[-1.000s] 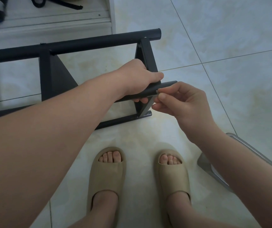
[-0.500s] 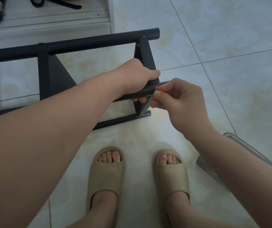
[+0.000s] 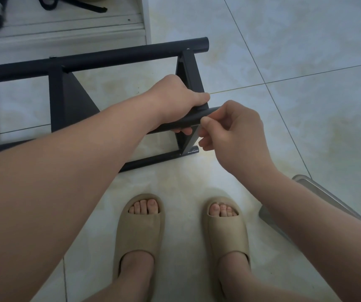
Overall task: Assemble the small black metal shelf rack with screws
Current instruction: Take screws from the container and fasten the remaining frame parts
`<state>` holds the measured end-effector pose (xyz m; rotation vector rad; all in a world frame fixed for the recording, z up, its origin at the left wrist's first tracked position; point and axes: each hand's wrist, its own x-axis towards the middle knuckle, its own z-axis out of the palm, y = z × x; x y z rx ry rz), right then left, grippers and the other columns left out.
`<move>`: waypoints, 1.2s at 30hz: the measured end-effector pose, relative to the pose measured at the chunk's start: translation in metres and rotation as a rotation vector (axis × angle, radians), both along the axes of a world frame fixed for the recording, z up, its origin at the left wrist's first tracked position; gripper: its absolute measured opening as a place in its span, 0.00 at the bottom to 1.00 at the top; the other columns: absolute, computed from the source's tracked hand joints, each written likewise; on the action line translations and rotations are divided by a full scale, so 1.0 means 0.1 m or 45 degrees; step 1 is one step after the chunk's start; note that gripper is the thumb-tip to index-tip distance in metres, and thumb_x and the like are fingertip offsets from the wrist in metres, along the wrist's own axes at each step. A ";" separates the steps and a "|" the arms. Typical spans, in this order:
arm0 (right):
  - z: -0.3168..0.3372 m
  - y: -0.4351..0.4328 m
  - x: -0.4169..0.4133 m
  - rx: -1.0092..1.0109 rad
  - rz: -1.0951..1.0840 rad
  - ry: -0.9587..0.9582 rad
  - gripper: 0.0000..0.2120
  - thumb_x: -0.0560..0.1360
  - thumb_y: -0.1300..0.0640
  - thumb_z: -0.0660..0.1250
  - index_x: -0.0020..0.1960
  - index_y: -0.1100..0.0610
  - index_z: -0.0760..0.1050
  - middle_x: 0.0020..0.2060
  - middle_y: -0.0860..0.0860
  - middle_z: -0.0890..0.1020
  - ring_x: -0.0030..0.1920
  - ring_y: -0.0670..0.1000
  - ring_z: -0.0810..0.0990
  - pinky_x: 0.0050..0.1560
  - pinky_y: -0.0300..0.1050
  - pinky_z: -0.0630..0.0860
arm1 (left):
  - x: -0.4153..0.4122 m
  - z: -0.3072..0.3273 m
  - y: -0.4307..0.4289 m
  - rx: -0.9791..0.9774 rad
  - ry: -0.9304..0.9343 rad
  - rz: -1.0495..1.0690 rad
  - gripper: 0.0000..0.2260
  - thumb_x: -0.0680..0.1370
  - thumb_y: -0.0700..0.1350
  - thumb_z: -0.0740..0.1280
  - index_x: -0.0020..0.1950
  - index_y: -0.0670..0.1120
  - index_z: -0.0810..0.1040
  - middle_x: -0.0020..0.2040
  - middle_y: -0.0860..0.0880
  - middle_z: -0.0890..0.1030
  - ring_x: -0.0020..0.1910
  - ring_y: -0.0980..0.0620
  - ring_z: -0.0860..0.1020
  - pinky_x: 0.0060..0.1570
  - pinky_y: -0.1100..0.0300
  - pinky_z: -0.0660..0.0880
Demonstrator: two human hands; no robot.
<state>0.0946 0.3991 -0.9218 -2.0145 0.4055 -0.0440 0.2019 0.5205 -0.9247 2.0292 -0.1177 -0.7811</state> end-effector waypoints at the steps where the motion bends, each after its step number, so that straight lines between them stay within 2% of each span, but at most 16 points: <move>1: 0.00 0.00 -0.01 0.023 -0.010 0.004 0.09 0.78 0.62 0.68 0.39 0.56 0.75 0.30 0.48 0.84 0.30 0.47 0.83 0.39 0.51 0.83 | 0.00 0.00 0.01 -0.016 0.003 0.007 0.15 0.78 0.52 0.69 0.43 0.40 0.84 0.33 0.42 0.84 0.30 0.44 0.84 0.27 0.60 0.76; 5: -0.02 0.00 -0.02 0.017 -0.012 -0.001 0.10 0.79 0.62 0.68 0.39 0.55 0.75 0.31 0.47 0.84 0.30 0.47 0.83 0.42 0.54 0.83 | 0.00 -0.01 0.01 -0.008 -0.003 0.000 0.16 0.78 0.51 0.69 0.47 0.38 0.83 0.35 0.41 0.85 0.31 0.43 0.85 0.27 0.60 0.76; 10: -0.01 0.00 -0.03 -0.028 -0.003 -0.003 0.09 0.79 0.61 0.68 0.40 0.54 0.74 0.32 0.46 0.84 0.31 0.47 0.83 0.38 0.51 0.82 | 0.01 0.01 0.02 -0.028 0.033 -0.017 0.15 0.80 0.50 0.68 0.50 0.36 0.82 0.34 0.42 0.85 0.31 0.43 0.85 0.27 0.60 0.77; 13: -0.01 0.02 -0.04 -0.120 0.028 -0.013 0.10 0.79 0.59 0.67 0.39 0.52 0.73 0.33 0.45 0.84 0.33 0.49 0.83 0.38 0.49 0.80 | 0.00 0.00 0.04 -0.025 0.030 -0.025 0.15 0.80 0.50 0.68 0.48 0.36 0.81 0.35 0.41 0.85 0.32 0.43 0.85 0.27 0.60 0.77; 16: -0.01 0.01 -0.02 -0.146 0.040 0.004 0.09 0.79 0.58 0.67 0.40 0.53 0.73 0.32 0.47 0.83 0.34 0.51 0.83 0.40 0.54 0.80 | 0.00 -0.01 0.03 -0.022 0.024 -0.022 0.15 0.79 0.50 0.68 0.46 0.38 0.83 0.36 0.40 0.85 0.31 0.43 0.84 0.26 0.61 0.76; 21: 0.00 0.00 -0.02 -0.140 0.049 -0.001 0.10 0.79 0.58 0.67 0.40 0.55 0.73 0.31 0.49 0.83 0.35 0.54 0.82 0.43 0.58 0.79 | 0.00 -0.01 0.02 0.037 0.014 -0.055 0.18 0.76 0.56 0.69 0.41 0.41 0.83 0.30 0.43 0.83 0.28 0.48 0.82 0.28 0.61 0.75; 24: -0.01 -0.01 -0.02 -0.152 0.060 -0.001 0.10 0.79 0.57 0.67 0.40 0.54 0.72 0.31 0.49 0.82 0.35 0.53 0.82 0.42 0.56 0.79 | 0.00 -0.01 0.01 0.048 -0.013 -0.051 0.19 0.76 0.56 0.69 0.41 0.40 0.83 0.28 0.44 0.82 0.25 0.48 0.81 0.28 0.62 0.74; 29: 0.00 -0.02 0.00 -0.112 0.060 0.057 0.11 0.80 0.56 0.67 0.40 0.54 0.72 0.32 0.47 0.83 0.33 0.53 0.82 0.36 0.51 0.78 | -0.01 -0.01 0.02 0.047 -0.016 -0.052 0.17 0.76 0.56 0.69 0.38 0.43 0.84 0.29 0.43 0.83 0.25 0.49 0.80 0.28 0.62 0.74; 36: 0.00 -0.03 0.01 -0.152 0.099 0.093 0.12 0.81 0.54 0.65 0.40 0.54 0.72 0.31 0.49 0.83 0.35 0.54 0.81 0.36 0.48 0.75 | -0.01 -0.02 0.01 0.069 -0.052 -0.064 0.21 0.77 0.56 0.67 0.45 0.37 0.83 0.30 0.42 0.83 0.29 0.47 0.82 0.36 0.56 0.79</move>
